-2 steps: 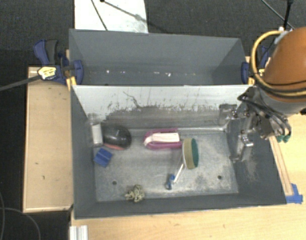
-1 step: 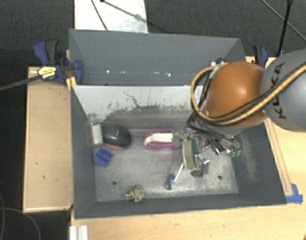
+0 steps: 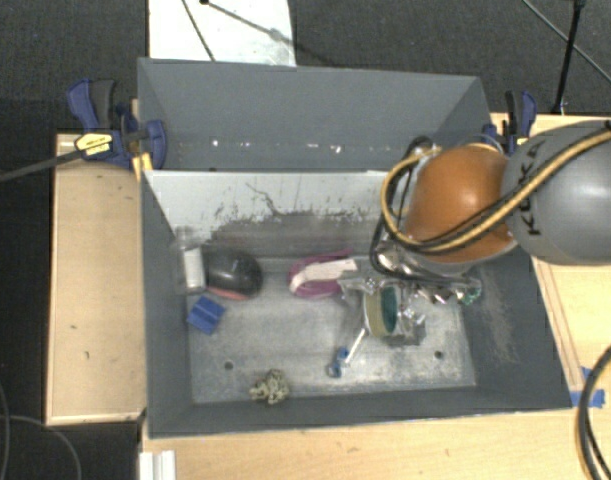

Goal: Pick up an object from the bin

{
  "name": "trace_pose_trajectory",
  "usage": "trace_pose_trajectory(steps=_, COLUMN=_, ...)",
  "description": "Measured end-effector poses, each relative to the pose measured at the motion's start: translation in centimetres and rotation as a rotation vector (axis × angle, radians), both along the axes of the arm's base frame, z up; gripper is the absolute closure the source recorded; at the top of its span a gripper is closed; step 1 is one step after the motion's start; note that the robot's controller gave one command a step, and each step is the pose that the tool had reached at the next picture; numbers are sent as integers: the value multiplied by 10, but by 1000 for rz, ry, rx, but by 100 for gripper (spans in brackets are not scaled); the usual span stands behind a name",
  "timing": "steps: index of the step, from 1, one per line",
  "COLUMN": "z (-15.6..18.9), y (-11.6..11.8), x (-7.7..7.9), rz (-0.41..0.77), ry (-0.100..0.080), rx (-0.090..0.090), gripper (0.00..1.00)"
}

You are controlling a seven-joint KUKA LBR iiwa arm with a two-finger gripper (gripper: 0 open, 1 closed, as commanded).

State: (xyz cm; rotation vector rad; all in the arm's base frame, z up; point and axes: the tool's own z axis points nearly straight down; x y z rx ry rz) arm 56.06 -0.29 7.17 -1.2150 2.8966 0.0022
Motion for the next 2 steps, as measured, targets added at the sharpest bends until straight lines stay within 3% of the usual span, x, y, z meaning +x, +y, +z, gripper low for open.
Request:
trace_pose_trajectory(steps=1, z=1, y=0, x=0, rz=-2, ry=-1, rx=0, gripper=100)
trace_pose_trajectory(steps=2, z=219, y=14, x=-1, rz=-8, ry=-12, rx=-1, gripper=100)
